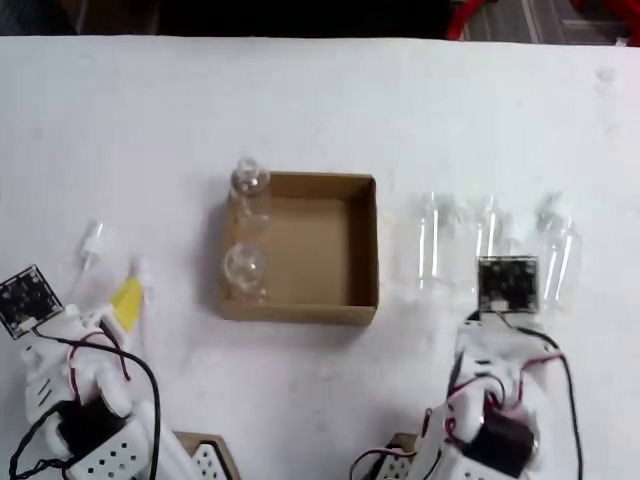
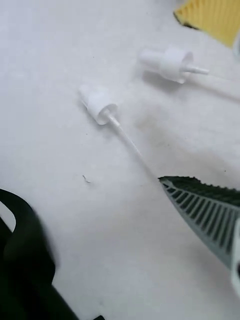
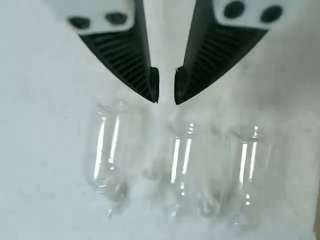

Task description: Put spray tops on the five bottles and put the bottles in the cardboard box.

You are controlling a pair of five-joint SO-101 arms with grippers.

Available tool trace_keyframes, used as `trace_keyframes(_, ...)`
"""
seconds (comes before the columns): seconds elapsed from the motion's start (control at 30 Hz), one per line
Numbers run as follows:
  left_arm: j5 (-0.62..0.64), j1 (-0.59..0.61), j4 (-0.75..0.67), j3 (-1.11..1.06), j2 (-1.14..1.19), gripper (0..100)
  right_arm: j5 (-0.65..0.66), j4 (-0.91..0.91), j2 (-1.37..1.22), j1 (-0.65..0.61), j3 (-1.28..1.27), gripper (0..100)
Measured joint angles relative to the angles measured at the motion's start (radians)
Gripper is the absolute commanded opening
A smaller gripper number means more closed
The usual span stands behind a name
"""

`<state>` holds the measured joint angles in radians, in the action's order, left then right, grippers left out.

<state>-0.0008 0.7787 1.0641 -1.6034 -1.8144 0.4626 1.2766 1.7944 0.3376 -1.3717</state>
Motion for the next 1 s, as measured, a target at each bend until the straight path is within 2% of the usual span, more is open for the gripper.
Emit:
trace_keyframes(0.13,0.000,-0.006,0.000,0.000,0.000,41,0.000,-0.092,0.000,-0.086,-0.157,4.2)
trace_keyframes(0.3,0.000,-0.104,0.000,0.000,0.000,39,0.000,-0.178,0.011,-0.207,-0.295,4.2)
trace_keyframes(0.37,0.000,-0.135,0.000,0.015,0.000,31,0.000,-0.189,0.011,-0.204,-0.301,4.2)
trace_keyframes(0.5,0.000,-0.187,0.000,0.123,-0.003,4,0.000,-0.195,0.006,-0.207,-0.302,4.2)
trace_keyframes(0.53,0.000,-0.196,0.000,0.155,0.000,0,0.000,-0.195,0.006,-0.207,-0.302,4.2)
trace_keyframes(0.63,0.000,-0.210,0.000,0.235,-0.006,9,0.000,-0.195,0.006,-0.207,-0.305,3.9)
trace_keyframes(1.0,0.000,-0.221,0.000,0.278,-0.015,9,0.000,-0.195,0.006,-0.207,-0.307,3.9)
